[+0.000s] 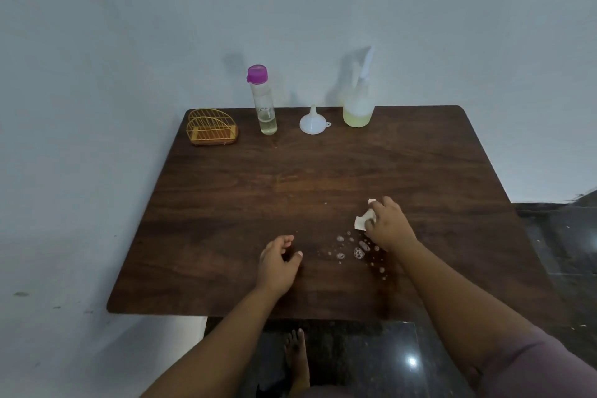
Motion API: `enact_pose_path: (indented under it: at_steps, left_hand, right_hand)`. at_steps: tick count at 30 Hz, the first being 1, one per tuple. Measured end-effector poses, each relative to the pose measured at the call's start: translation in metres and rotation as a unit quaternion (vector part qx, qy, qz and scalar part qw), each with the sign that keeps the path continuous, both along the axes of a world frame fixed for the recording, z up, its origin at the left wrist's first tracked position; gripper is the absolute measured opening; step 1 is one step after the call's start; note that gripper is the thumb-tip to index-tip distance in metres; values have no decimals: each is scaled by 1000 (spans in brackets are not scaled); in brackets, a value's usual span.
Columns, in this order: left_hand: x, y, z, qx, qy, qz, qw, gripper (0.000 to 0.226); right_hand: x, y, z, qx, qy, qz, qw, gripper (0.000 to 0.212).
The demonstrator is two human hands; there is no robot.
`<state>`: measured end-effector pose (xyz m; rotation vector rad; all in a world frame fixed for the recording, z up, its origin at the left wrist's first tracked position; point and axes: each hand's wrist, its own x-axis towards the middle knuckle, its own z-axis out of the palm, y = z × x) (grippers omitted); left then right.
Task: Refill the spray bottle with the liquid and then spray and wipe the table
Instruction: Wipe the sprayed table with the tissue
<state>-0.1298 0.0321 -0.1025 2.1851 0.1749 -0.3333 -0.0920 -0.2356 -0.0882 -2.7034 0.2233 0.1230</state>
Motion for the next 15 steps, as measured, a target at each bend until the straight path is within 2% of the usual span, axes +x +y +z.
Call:
enact_pose_path:
  at_steps: [2, 4, 6, 9, 13, 15]
  left_hand:
    - [-1, 0, -1, 0, -3, 2, 1000, 38]
    - [-3, 0, -1, -1, -3, 3, 1000, 38]
    - [-4, 0, -1, -1, -7, 7, 1000, 38]
    - [-6, 1, -1, 1, -18, 17, 1000, 36]
    - [-14, 1, 0, 7, -14, 20, 1000, 37]
    - [-19, 1, -1, 4, -15, 23, 1000, 36]
  right_hand:
    - [-2, 10, -4, 11, 52, 0, 999, 57]
    - [-4, 22, -9, -17, 78, 12, 997, 57]
    - [-10, 35, -10, -13, 67, 25, 997, 54]
    - [-34, 62, -7, 8, 50, 143, 988, 48]
    - [-59, 90, 1, -44, 24, 348, 936, 49]
    - [-55, 80, 4, -10, 8, 315, 949, 55]
